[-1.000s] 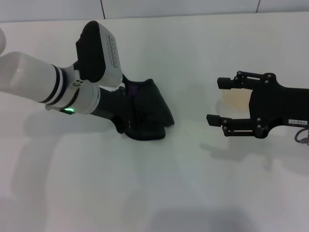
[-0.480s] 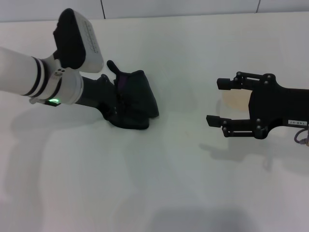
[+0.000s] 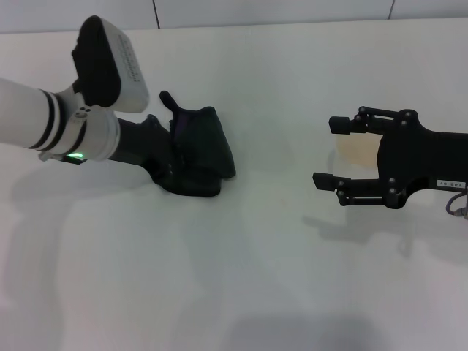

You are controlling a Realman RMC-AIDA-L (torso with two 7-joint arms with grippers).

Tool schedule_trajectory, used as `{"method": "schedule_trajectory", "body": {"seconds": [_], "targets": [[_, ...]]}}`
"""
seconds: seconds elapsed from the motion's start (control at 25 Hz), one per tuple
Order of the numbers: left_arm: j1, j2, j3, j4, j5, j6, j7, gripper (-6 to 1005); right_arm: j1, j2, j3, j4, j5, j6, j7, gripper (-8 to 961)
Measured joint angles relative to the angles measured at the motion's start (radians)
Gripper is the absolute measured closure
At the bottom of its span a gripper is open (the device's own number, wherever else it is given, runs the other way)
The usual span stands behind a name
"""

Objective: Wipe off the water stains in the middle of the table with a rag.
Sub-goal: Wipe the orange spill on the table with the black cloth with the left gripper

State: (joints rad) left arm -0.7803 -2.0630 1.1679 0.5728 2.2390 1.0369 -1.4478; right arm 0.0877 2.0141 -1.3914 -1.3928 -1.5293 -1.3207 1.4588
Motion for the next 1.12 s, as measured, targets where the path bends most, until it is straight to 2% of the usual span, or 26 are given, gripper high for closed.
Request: {"method": "schedule_trajectory", "body": {"seconds": [0.24, 0.52, 0.84, 1.12], "targets": [[-0.022, -0.017, 0.007, -0.001, -0.029, 0.051, 0.038, 960, 0.001, 0.0, -0.007, 0.0, 0.0, 0.007, 0.0, 159], [-0.043, -0.02, 0.008, -0.013, -0.122, 0.147, 0.099, 955, 0.001, 0.0, -0.013, 0.0, 0.0, 0.011, 0.0, 158], [-0.062, -0.022, 0.138, -0.019, -0.248, 0.173, 0.131, 949, 0.001, 0.0, -0.02, 0.0, 0.001, 0.011, 0.0, 158], [-0.082, -0.023, 0.178, -0.019, -0.309, 0.175, 0.152, 943, 0.001, 0.0, -0.021, 0.0, 0.003, 0.011, 0.0, 158]]}}
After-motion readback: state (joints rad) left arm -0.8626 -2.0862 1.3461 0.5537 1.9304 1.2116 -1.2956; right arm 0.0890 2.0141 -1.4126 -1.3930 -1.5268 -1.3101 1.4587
